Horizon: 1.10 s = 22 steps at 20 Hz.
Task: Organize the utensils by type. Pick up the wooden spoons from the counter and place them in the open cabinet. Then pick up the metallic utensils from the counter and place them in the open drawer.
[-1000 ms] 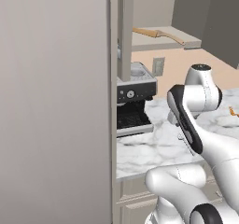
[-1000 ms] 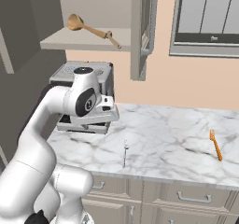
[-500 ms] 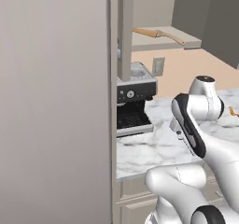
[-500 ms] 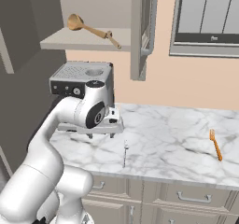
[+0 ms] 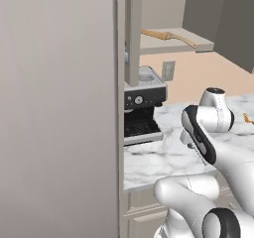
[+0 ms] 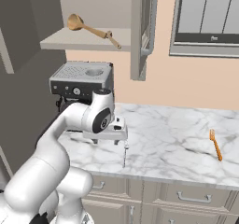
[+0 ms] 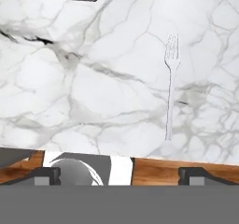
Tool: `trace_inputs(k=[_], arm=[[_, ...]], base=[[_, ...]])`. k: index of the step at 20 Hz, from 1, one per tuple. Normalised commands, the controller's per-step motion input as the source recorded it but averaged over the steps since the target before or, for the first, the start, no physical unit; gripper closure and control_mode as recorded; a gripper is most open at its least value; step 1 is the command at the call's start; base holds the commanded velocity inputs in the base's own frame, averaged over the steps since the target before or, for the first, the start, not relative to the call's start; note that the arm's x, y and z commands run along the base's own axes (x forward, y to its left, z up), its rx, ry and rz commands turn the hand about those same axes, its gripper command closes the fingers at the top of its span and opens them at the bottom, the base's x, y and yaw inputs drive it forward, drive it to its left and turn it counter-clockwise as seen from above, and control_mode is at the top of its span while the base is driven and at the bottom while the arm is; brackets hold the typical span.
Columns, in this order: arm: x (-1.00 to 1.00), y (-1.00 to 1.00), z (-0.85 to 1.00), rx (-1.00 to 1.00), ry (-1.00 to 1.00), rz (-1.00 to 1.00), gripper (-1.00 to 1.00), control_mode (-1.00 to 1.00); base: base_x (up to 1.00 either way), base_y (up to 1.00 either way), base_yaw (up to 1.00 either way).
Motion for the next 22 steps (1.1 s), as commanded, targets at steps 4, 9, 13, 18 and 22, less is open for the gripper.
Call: trace_inputs(k=[4,9,13,18,22], arm=[[0.27,-0.19,-0.25,0.0,0.06,-0.07,-1.0,-1.0],[0.31,-0.23,-0.31,0.0,0.02,-0.04,-1.0,-1.0],[0.21,-0.2,-0.42,0.0,0.0,-0.01,-1.0,-1.0],[0.02,-0.13,-0.41,0.0,0.0,0.0,-1.0,-1.0],[0.02,-0.16,-0.33,0.0,0.01,0.0,-1.0,-1.0]], base=[[0.0,0.0,0.0],[0.0,0.0,0.0],[0.0,0.0,0.0],[0.0,0.0,0.0],[0.0,0.0,0.0]])
